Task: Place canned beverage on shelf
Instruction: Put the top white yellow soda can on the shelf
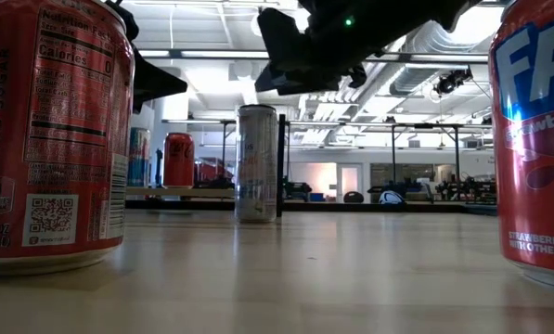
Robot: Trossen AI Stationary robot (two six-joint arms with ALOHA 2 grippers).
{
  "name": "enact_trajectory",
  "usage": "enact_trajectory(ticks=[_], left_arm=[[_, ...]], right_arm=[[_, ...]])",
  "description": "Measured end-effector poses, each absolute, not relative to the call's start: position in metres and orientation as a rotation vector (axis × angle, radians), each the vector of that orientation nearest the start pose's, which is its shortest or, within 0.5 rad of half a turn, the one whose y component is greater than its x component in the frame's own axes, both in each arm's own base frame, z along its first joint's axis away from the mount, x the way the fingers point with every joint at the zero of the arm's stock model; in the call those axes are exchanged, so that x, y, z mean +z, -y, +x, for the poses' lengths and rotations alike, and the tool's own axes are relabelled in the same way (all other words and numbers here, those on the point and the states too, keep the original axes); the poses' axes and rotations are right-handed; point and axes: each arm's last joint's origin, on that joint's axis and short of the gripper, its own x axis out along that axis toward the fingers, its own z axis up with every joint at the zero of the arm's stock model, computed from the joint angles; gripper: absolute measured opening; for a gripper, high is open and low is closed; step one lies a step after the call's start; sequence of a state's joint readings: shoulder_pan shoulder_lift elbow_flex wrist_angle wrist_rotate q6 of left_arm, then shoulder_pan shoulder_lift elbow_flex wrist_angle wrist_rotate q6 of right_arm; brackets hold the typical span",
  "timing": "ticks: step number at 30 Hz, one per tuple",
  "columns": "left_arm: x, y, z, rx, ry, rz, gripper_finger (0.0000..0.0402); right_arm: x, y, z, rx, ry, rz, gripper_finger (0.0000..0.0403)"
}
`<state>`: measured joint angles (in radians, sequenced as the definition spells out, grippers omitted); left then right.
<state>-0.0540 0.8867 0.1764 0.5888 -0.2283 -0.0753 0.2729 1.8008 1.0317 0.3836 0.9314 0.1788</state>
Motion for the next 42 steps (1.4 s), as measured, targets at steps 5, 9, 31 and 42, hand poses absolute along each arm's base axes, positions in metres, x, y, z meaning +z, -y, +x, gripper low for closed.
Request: enact_trajectory(ticks=[5,9,31,42], left_arm=[[0.182,0.003,0.173,0.178,-0.114,-0.058,0.0000],[0.182,0.003,0.173,0.179,-0.114,-0.058,0.0000],[0.182,0.003,0.173,0.178,-0.114,-0.051,0.0000],[0.182,0.002,0.173,0.195,-0.114,-0.049,0.0000]], right_arm=[[0.201,-0.062,0.373,-0.712,-0.251,-0.003,0.0278],[0.202,-0.052,0.376,-0.694,-0.248,0.025,0.0299],[0.185,-0.030,0.390,-0.621,-0.250,0.052,0.0290],[0.188,-0.017,0.393,-0.503,-0.269,0.033,0.0239]])
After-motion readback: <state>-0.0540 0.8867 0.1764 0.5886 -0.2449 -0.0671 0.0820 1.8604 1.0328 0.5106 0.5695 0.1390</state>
